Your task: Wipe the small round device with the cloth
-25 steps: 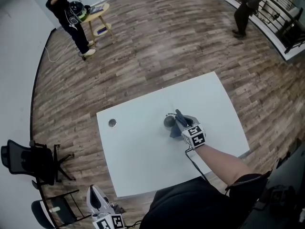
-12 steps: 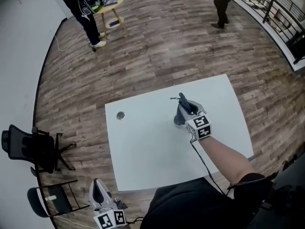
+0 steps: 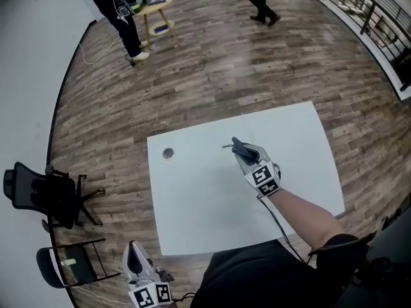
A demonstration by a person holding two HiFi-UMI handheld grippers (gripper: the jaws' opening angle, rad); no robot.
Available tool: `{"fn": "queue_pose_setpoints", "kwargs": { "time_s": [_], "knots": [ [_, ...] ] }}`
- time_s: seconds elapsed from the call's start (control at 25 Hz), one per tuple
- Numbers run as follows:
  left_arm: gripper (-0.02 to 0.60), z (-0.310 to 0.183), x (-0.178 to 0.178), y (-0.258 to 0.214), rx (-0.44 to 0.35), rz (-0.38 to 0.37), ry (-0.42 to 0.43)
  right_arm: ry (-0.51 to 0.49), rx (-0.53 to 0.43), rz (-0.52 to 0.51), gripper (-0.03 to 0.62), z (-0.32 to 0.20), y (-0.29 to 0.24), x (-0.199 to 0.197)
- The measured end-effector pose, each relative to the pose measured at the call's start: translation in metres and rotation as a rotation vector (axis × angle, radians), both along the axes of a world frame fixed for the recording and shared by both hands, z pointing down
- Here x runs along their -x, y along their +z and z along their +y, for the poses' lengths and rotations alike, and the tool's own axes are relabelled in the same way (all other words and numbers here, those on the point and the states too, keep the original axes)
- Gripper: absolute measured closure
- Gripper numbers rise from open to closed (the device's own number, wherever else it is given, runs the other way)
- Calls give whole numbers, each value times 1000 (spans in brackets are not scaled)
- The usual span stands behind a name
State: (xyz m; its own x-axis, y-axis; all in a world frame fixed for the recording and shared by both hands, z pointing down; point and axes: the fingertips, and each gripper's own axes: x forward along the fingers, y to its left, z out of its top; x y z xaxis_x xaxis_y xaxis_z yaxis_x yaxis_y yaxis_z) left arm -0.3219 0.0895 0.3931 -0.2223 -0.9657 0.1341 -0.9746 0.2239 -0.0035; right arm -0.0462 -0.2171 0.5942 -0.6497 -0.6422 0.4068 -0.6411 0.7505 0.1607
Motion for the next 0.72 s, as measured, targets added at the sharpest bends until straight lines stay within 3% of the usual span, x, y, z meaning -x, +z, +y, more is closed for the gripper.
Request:
{"fn": "queue_pose_setpoints", "kwargs": {
  "time_s": [0.48,0.72],
  "knots": [
    [575,0,1,-1,6,1,1,-91,-9,47,490,31,13,15],
    [575,-1,-1,-4,8,-6,8,-119,69,55,490,49,38,18]
  ]
}}
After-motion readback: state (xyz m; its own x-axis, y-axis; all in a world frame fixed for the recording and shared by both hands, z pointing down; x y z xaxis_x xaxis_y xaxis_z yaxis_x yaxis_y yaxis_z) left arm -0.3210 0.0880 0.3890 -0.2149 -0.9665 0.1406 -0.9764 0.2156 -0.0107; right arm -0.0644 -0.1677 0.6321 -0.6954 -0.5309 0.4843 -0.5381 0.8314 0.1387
